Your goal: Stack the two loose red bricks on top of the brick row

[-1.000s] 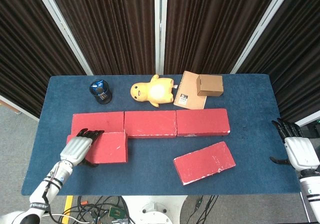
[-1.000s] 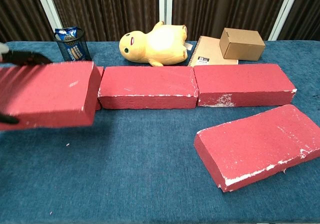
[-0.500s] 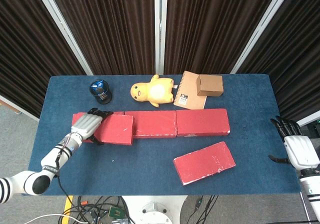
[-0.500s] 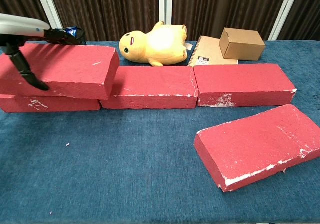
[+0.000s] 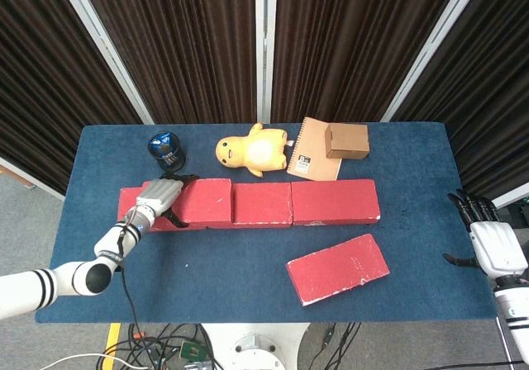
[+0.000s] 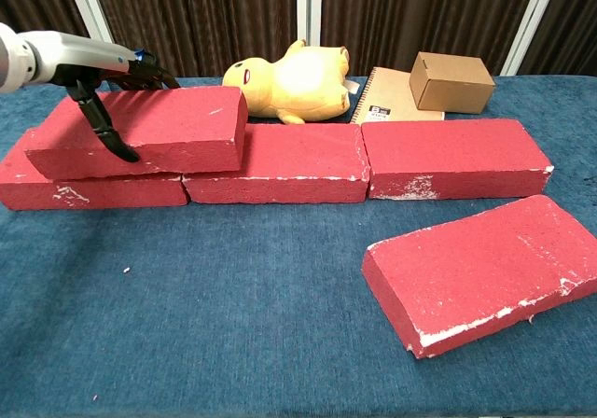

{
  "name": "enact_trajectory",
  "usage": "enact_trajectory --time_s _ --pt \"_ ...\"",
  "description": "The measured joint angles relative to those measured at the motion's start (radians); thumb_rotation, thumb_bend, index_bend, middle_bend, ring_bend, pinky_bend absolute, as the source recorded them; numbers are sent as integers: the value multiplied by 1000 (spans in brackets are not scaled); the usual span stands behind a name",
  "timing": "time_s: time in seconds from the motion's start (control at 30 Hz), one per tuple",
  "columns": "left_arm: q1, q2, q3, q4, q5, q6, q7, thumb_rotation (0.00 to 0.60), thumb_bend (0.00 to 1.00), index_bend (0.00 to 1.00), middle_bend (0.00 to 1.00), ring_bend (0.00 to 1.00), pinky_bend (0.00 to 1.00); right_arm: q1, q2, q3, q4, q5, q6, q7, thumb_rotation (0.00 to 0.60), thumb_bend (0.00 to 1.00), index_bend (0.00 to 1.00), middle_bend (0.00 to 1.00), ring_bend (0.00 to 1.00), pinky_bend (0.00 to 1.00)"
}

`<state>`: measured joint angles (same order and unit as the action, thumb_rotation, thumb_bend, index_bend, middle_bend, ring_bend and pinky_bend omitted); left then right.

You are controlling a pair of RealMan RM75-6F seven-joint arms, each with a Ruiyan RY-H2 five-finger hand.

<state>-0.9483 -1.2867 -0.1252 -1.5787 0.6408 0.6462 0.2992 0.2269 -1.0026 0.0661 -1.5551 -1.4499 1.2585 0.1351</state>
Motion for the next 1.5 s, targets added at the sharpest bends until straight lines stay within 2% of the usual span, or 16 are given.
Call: enact_trajectory --time_s 0.3,0.77,1.23,1.5 --pt "-81 -48 41 52 -90 5 50 600 178 91 154 167 40 0 -5 -6 16 8 -16 11 600 0 0 0 0 0" --pt "-137 -65 70 70 -183 8 55 600 179 87 154 167 40 2 -5 -2 24 12 -20 23 600 0 0 0 0 0" --pt "-159 -59 88 47 -211 30 58 600 178 87 154 167 39 4 -3 -1 23 15 -25 27 600 0 0 0 0 0" --pt "-157 -54 90 37 -186 28 45 600 178 87 154 167 35 4 -1 -1 20 20 -29 23 600 0 0 0 0 0"
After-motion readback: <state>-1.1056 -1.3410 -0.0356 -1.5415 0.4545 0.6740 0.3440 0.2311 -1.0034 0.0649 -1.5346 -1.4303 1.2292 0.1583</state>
